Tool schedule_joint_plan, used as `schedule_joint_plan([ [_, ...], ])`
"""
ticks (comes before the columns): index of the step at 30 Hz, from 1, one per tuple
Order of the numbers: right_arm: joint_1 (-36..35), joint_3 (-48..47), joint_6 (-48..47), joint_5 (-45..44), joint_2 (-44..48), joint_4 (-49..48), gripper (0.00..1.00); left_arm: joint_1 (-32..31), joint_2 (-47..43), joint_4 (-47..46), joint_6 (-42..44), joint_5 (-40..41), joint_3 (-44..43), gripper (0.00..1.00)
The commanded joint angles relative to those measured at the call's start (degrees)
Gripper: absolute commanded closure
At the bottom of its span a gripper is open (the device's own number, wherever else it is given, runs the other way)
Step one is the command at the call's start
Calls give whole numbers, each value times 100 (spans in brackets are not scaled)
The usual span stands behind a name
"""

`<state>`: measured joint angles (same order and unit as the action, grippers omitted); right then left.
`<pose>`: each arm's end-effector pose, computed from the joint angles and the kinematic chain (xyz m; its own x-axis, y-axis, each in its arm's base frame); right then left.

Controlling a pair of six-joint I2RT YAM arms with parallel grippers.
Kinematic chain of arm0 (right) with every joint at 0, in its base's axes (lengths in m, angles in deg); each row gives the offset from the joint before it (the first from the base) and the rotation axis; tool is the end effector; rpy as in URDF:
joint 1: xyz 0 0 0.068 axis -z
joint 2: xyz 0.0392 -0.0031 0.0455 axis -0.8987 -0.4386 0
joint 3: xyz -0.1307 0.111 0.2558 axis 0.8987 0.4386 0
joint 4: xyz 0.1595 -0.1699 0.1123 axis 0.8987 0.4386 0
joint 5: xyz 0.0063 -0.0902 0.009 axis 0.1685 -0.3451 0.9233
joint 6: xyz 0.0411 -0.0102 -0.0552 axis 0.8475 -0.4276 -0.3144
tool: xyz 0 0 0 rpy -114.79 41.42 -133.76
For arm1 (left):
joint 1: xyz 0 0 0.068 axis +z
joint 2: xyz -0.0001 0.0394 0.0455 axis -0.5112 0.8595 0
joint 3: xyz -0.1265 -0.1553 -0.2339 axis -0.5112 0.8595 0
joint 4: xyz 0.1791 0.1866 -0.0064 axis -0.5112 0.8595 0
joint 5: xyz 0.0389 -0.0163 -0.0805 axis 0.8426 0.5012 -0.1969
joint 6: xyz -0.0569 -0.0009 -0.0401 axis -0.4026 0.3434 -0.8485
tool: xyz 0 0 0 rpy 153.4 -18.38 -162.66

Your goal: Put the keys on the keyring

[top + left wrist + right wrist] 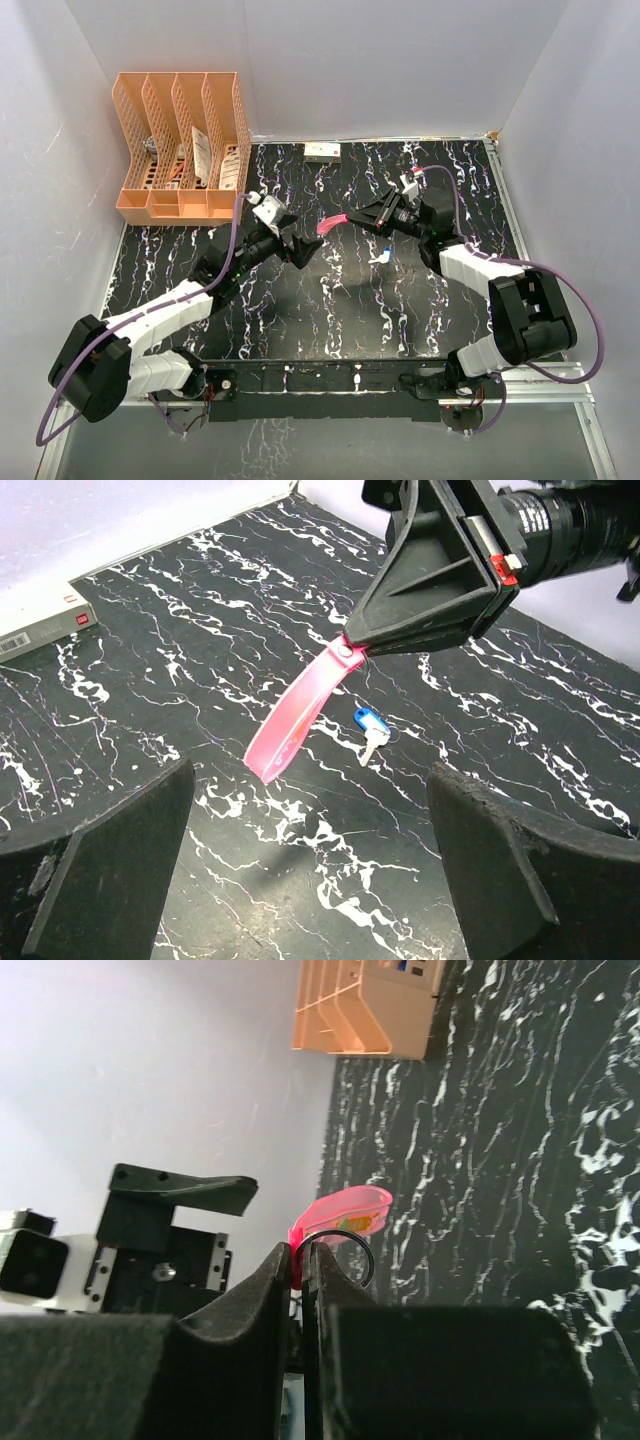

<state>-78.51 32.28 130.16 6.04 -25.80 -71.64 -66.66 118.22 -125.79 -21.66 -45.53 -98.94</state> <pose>0.2986 0.1157 0.2643 -0.8219 0.5230 -0.2256 -0.1239 0.2225 0.9670 0.2051 -0.1672 0.3130 -0.0220 -0.1277 -0.9916 0.7836 0.6138 -0.0965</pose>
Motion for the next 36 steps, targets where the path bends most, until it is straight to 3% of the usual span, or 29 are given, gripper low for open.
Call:
schedule_joint_plan([
  [1,-15,-718,-1755,-142,400,1695,100,-20,-18,62,334,-307,-332,1],
  [4,-15,-1093,-2666,-106,423,2624,100,-20,149,606,791,-845,-566,1],
  [9,-15,-1799,-3869,-103,261,4002,100,-28,395,705,1254,-1401,-622,1],
  [15,-51,-1930,-4136,3,264,4262,100,-72,545,-9,1330,-1210,-407,1],
  [19,-243,-1966,-4376,-276,309,4457,99,-82,743,158,1233,-1108,-653,1],
  [23,-603,-2237,-4861,-911,260,5173,75,-92,767,219,1112,-1006,-676,1],
  [25,-741,-2301,-5014,-1160,255,5367,67,-90,690,133,1078,-957,-588,1],
  [36,-780,-1959,-5056,-2144,385,5599,60,-95,352,286,872,-755,-404,1],
])
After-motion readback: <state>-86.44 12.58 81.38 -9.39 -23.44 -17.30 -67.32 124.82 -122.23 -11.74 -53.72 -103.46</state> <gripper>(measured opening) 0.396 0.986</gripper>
